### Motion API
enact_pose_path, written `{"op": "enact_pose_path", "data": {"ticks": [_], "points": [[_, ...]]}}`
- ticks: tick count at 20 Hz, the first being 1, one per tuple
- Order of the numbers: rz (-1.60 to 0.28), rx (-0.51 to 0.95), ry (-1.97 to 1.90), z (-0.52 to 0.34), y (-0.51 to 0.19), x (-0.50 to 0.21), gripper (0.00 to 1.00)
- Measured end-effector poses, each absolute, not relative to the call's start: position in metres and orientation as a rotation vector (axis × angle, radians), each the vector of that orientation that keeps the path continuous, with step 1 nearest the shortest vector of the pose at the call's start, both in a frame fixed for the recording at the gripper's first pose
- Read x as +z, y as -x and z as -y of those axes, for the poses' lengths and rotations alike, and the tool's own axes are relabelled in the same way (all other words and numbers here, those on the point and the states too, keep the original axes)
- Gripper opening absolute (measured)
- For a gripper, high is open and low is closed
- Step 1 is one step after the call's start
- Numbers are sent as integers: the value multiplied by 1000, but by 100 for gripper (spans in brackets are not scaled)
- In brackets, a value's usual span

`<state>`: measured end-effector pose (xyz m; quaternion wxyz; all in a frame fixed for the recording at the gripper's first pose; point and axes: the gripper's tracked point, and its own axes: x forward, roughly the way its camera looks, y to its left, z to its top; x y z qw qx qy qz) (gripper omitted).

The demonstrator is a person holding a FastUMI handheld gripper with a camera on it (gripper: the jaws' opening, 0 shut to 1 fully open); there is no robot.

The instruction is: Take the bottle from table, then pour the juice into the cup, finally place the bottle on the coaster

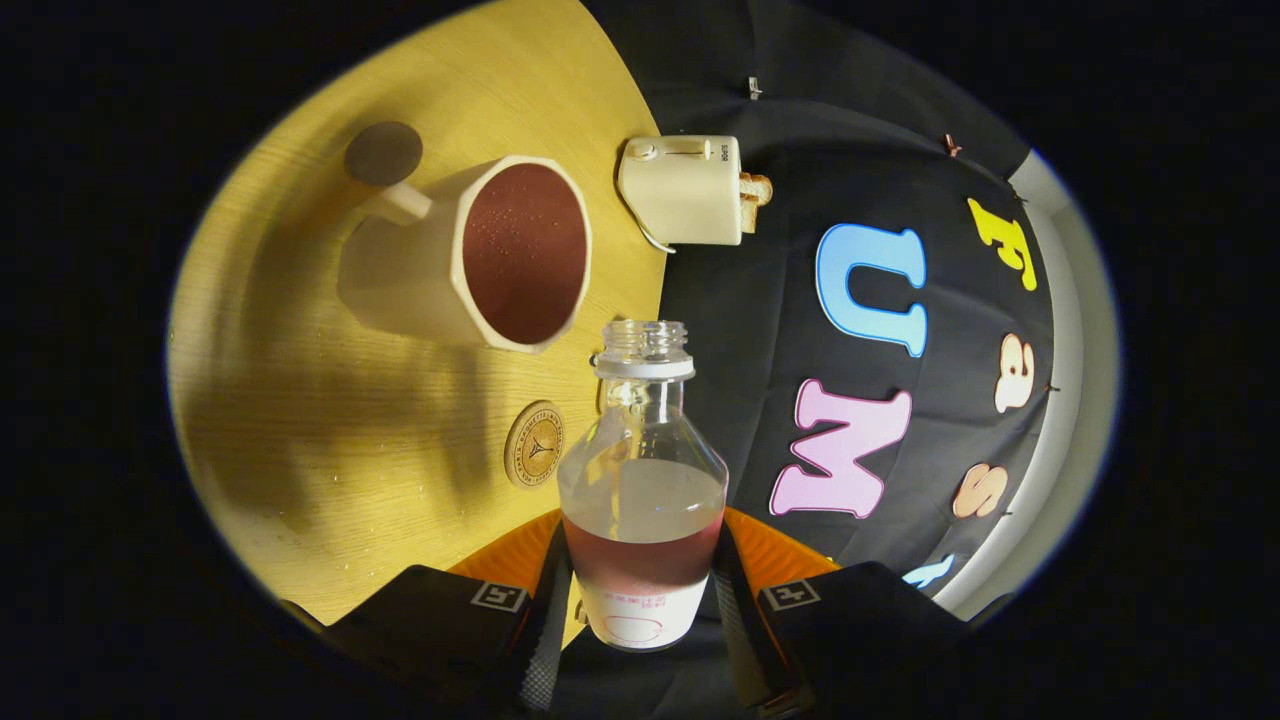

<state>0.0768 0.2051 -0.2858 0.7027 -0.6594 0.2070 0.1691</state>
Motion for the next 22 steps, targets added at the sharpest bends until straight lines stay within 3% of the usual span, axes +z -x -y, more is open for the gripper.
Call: {"op": "enact_pose_path", "data": {"ticks": [22], "points": [[-351,419,1678,-211,-92,-276,70]]}}
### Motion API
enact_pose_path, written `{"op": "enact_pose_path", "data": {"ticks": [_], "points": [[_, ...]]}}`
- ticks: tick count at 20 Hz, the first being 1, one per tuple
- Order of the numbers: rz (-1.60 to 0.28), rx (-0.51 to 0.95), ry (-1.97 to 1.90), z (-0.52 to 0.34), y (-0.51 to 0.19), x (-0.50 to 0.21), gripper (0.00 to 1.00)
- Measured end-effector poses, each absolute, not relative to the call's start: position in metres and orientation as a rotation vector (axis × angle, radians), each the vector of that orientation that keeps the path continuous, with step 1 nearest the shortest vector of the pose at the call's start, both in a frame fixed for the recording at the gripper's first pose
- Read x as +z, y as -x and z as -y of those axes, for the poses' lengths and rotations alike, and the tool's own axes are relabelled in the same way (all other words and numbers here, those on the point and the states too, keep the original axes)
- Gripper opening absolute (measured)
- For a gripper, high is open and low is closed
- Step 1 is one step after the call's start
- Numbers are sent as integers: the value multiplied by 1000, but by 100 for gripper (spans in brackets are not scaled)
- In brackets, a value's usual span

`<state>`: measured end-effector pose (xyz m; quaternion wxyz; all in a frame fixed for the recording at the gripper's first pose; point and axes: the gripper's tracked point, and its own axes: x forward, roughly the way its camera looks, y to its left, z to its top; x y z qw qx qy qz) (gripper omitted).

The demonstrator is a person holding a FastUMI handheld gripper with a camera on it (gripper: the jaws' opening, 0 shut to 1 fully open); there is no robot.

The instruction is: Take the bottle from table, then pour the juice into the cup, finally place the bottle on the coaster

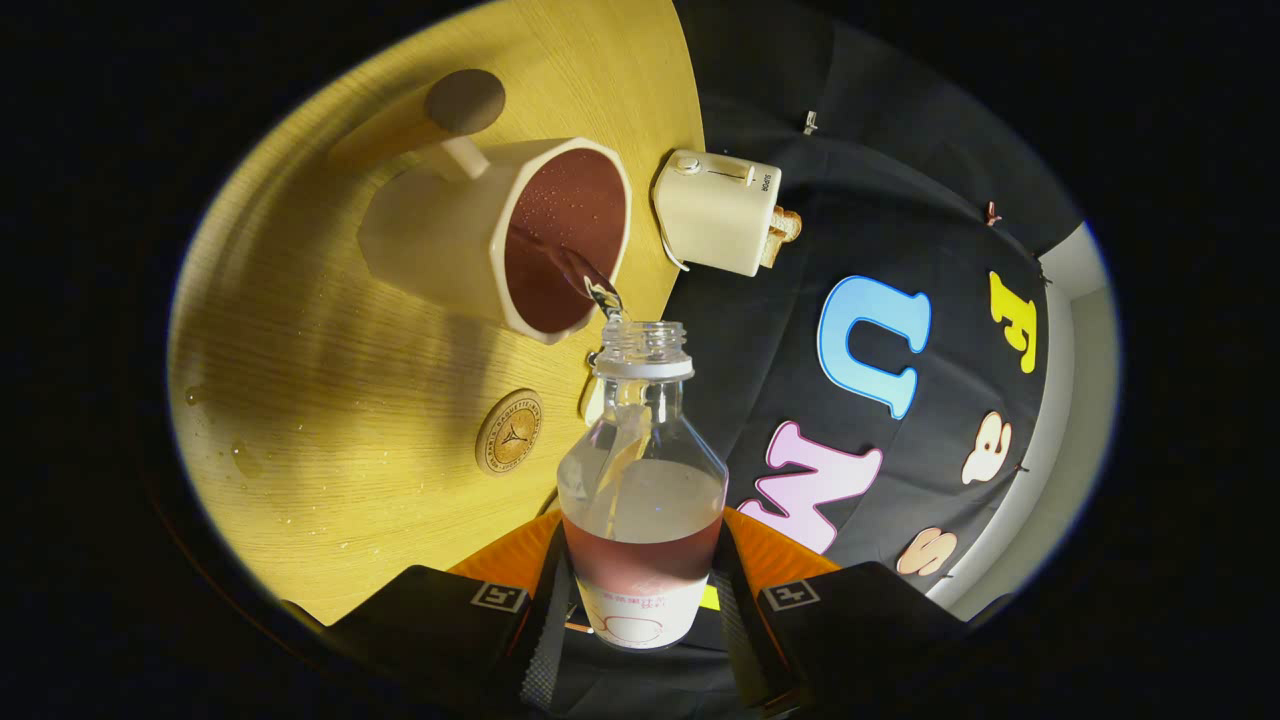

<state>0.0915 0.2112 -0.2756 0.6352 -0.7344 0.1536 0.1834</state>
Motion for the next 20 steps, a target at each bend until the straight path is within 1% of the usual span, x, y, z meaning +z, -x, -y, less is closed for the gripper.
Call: {"op": "enact_pose_path", "data": {"ticks": [20], "points": [[-278,442,1777,-217,-95,-270,70]]}}
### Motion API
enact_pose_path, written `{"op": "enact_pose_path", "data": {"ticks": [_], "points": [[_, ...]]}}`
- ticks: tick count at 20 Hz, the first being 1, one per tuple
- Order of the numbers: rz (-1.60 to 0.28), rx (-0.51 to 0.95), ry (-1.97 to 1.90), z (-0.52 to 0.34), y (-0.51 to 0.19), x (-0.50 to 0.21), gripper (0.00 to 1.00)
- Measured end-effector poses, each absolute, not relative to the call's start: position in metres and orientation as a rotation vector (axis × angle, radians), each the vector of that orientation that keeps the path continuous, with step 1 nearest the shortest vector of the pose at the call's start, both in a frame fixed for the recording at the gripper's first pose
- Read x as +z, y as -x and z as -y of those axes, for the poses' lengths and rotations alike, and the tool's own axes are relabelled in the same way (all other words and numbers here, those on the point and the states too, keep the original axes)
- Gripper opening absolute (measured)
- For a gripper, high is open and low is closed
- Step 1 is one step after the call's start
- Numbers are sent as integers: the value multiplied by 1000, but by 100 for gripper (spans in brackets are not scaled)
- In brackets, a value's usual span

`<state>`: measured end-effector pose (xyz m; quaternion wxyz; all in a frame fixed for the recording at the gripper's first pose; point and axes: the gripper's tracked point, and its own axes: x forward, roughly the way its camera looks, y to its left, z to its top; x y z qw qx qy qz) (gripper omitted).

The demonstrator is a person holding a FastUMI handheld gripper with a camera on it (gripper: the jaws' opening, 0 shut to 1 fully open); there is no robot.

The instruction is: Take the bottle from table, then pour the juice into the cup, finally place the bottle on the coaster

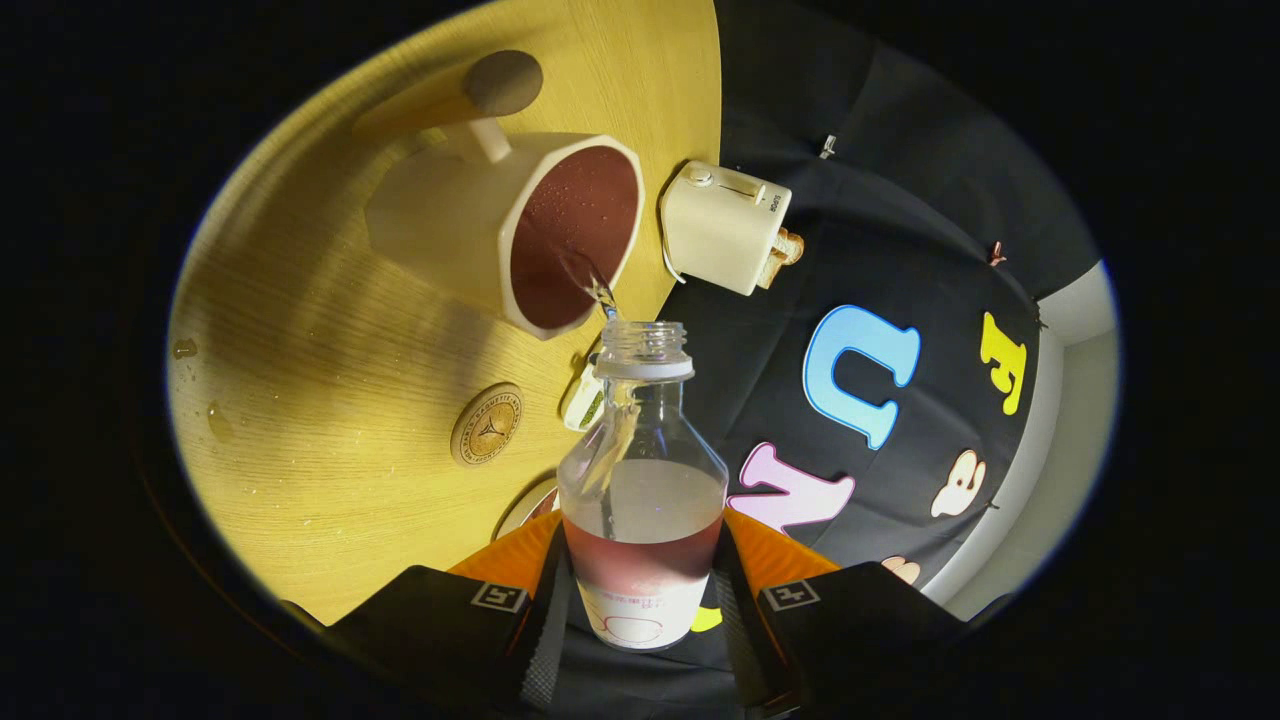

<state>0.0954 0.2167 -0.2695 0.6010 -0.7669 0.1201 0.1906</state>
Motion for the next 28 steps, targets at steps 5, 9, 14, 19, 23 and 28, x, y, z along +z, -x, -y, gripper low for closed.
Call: {"op": "enact_pose_path", "data": {"ticks": [5,9,14,19,23,28], "points": [[-251,444,1812,-220,-96,-267,70],[-212,454,1854,-225,-97,-265,70],[-177,461,1889,-230,-96,-263,70],[-127,470,1946,-237,-100,-260,70],[-90,473,1975,-241,-101,-259,70],[-80,477,1979,-241,-101,-260,70]]}}
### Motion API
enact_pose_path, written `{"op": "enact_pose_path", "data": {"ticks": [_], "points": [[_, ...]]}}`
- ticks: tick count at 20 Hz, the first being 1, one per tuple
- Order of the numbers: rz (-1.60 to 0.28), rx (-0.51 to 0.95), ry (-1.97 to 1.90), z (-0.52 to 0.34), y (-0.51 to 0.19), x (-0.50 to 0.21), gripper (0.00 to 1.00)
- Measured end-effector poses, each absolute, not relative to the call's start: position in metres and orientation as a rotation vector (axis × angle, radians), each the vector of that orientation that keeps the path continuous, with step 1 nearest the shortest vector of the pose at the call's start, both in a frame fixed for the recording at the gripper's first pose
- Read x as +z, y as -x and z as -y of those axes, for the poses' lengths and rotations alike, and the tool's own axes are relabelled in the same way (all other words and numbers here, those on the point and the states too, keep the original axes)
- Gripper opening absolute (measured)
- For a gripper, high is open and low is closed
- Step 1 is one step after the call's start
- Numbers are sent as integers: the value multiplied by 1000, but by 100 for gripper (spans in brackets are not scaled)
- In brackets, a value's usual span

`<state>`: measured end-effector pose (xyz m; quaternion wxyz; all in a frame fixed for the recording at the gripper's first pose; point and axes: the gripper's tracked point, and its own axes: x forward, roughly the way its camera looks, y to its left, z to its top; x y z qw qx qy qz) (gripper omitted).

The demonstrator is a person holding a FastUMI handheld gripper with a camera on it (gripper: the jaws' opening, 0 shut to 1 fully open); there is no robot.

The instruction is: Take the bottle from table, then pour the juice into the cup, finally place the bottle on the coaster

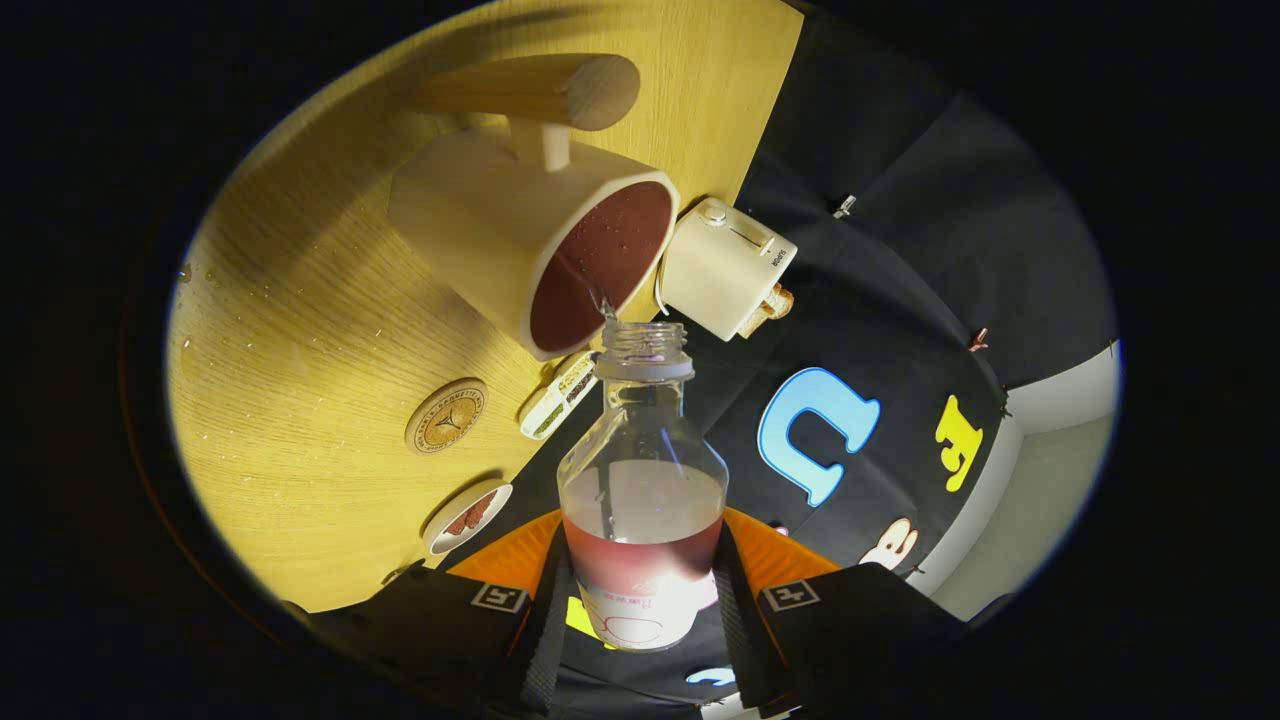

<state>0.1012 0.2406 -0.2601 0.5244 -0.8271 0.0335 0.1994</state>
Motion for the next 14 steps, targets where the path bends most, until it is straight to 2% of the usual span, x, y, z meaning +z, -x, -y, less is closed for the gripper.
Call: {"op": "enact_pose_path", "data": {"ticks": [14], "points": [[-78,493,1978,-239,-105,-261,70]]}}
